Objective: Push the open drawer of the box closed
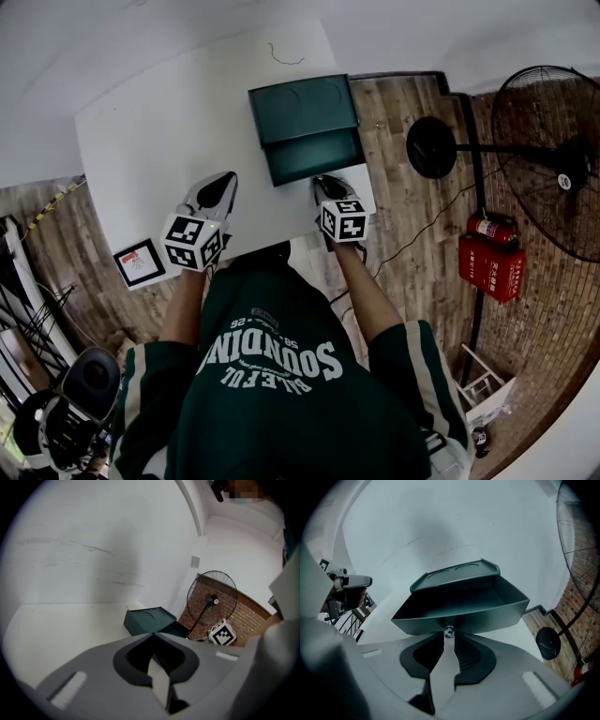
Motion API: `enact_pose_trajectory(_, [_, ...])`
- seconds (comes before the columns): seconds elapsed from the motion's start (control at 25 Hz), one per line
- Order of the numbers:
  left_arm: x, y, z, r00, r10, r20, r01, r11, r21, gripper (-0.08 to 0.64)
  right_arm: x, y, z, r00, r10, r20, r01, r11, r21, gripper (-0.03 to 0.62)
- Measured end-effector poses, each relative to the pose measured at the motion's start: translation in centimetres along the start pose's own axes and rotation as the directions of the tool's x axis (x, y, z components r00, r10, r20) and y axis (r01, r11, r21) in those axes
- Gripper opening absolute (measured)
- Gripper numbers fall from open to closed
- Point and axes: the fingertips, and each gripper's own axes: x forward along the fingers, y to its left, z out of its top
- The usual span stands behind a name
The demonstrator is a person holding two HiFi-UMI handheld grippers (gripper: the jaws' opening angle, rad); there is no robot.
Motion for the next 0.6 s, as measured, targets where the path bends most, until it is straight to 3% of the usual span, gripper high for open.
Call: enact_pose_trajectory(0.6, [-0.1, 2.4, 0.1, 0.999, 0.034, -0.002, -0.034, 0.999, -0.028, 0.052, 4.4, -0.3, 4.7, 1.0, 0.013, 0.007, -0.013, 1.0, 0.003, 0.072])
